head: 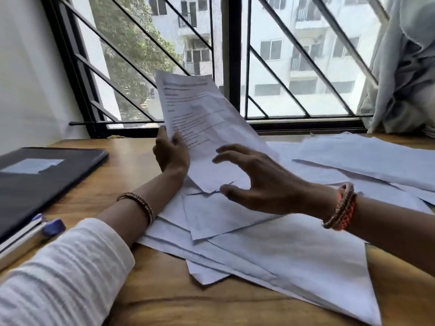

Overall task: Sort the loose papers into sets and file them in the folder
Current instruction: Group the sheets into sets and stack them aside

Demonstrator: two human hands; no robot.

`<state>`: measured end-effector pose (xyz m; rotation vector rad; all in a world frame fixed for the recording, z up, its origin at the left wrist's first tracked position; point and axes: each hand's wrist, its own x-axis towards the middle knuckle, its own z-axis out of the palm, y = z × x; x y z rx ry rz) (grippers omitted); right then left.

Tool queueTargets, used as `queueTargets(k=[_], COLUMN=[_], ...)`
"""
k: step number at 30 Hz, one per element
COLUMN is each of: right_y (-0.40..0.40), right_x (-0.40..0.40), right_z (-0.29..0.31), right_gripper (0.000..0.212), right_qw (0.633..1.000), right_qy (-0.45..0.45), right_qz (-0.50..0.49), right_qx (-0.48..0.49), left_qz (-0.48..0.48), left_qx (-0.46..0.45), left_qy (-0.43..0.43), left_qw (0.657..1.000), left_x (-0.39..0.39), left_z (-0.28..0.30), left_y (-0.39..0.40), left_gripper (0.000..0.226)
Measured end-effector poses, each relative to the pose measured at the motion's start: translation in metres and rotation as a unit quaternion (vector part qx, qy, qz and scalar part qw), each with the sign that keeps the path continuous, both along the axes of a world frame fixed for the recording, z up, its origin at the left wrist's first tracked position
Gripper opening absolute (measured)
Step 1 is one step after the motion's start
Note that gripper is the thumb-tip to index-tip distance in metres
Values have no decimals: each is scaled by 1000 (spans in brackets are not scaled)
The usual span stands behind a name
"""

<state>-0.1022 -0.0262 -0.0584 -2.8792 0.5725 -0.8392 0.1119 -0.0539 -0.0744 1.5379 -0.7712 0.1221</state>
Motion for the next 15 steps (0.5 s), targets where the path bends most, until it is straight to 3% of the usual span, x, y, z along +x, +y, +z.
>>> queueTargets(k=[4, 9, 15], right_y=[1, -21, -34], right_x=[-7, -22, -31], right_z=[-2, -11, 2], right_gripper=[28, 58, 59], right_qw=[997, 977, 960], right_qy=[-12, 137, 210], right_qz=[-68, -162, -170], right_qx=[-41, 35, -79], left_qz=[32, 29, 14], left_qx=[-25, -51, -28], left_qy=[15, 32, 5], left_qw=[999, 998, 999], left_x=[2, 2, -2], left_z=[3, 5, 6], left_y=[3, 8, 7], left_gripper=[36, 41, 39])
